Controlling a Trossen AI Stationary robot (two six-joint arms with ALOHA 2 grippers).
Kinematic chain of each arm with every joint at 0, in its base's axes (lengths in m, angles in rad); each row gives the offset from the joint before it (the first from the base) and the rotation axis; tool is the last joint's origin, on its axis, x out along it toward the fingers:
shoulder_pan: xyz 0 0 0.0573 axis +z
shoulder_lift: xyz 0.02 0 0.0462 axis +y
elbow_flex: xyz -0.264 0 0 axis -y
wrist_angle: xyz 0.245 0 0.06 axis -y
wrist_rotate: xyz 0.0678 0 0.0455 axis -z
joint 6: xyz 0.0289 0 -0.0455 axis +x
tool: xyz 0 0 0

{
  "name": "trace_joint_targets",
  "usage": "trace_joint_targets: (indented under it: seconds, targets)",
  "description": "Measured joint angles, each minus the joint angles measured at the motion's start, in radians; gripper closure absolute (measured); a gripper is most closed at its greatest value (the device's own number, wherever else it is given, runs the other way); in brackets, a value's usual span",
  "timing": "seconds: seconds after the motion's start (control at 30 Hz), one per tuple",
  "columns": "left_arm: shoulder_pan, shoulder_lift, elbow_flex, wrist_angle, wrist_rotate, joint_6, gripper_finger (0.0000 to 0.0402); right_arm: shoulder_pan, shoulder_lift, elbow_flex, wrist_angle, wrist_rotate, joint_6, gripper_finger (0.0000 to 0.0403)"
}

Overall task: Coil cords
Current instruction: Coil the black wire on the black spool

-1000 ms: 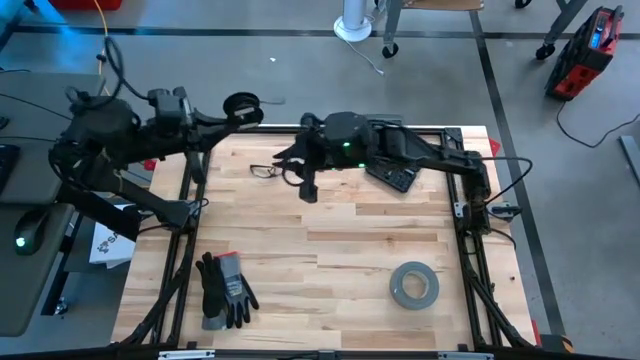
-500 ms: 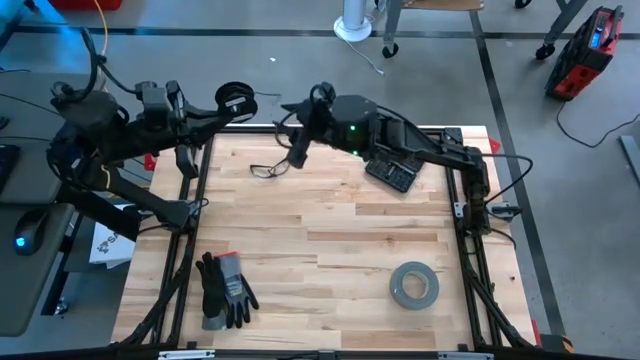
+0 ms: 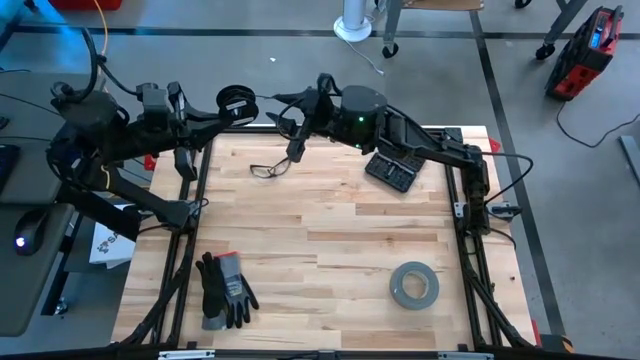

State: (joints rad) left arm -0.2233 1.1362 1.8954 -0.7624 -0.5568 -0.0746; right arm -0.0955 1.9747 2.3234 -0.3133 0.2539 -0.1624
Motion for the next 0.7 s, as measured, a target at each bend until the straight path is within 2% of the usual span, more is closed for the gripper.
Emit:
trace_joint_targets:
  seconds: [0.27, 0.53, 0.7]
  targets:
    - [0.000, 0.000, 0.000, 0.006, 0.015, -0.010, 0.0400, -0.026, 0.001, 0.000, -0.003, 0.003, -0.011, 0.0220]
    - [0.000, 0.000, 0.000, 0.006, 0.021, -0.011, 0.0400, -0.019, 0.001, 0.000, -0.004, -0.099, -0.047, 0.0220]
    - [0.000, 0.000, 0.000, 0.005, 0.021, -0.011, 0.0400, -0.015, 0.001, 0.000, 0.000, -0.107, -0.082, 0.0244]
